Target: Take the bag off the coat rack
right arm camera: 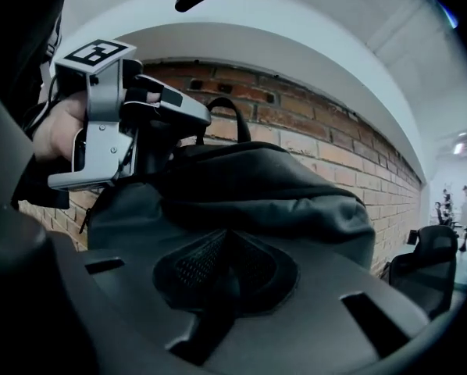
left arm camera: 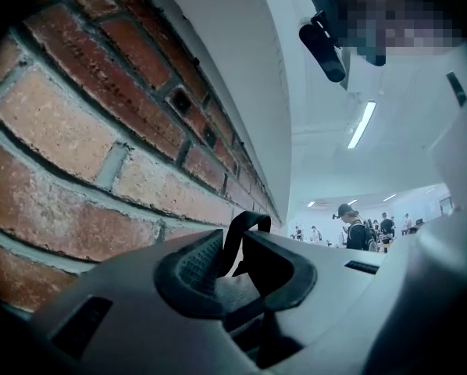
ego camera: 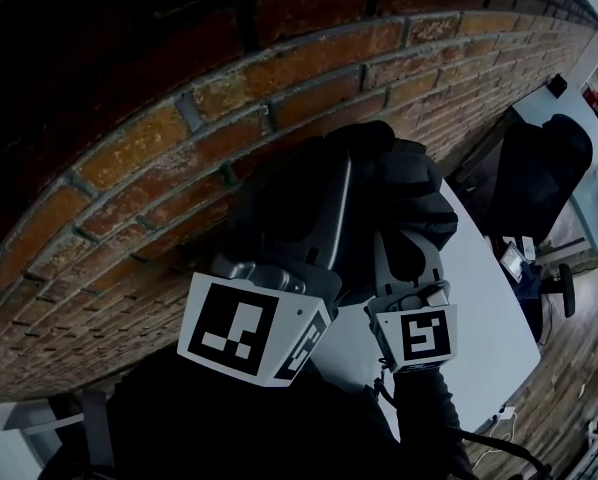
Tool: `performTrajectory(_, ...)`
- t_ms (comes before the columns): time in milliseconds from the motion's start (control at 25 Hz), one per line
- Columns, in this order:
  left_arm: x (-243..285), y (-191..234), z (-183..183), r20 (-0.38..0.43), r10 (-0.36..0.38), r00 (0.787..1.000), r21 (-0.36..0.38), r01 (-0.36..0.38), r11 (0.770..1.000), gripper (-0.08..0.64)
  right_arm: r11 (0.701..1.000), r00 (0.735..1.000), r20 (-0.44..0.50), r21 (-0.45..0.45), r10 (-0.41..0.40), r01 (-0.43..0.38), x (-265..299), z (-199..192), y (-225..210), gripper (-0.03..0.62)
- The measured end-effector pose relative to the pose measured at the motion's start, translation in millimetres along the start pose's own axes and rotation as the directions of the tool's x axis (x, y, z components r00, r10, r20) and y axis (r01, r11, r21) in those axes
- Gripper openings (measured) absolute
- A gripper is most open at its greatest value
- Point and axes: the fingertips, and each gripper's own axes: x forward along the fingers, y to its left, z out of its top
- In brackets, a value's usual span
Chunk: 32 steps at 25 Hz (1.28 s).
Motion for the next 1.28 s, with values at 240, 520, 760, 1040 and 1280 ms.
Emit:
performTrajectory(240, -4, 5, -1, -0.008, -0.009, 1.0, -0.009, 0.009, 1.0, 0.101, 1.0, 1.0, 0.001, 0.028, 0.002, -0.002, 18, 1, -2, 0.017)
performTrajectory(520, -21, 1, 1, 0.001, -0.014, 1.0, 0.011, 0.014, 1.0, 0.156, 1.0, 1.0, 0.003, 0.024, -0.009, 0.009, 24, 1, -7, 0.017)
performTrajectory(760, -54, 17, -16, -0.026, 0.061, 0.998, 0.03, -0.06, 0.998, 0.156, 1.0, 1.0, 0.019, 0.016, -0.003, 0.003, 23, 5, -8, 0.017)
performTrajectory(1040, -88, 33, -40, -0.064, 0.132, 0.989, 0.017, -0.131, 0.991, 0.16, 1.0, 1.0, 0.028, -0.014, 0.008, -0.008, 23, 5, -7, 0.017)
performTrajectory(1280, -109, 45, -54, -0.082, 0.179, 0.98, -0.003, -0.18, 0.984, 0.172, 1.0, 1.0, 0.027, -0.028, 0.01, -0.009, 25, 5, -6, 0.017)
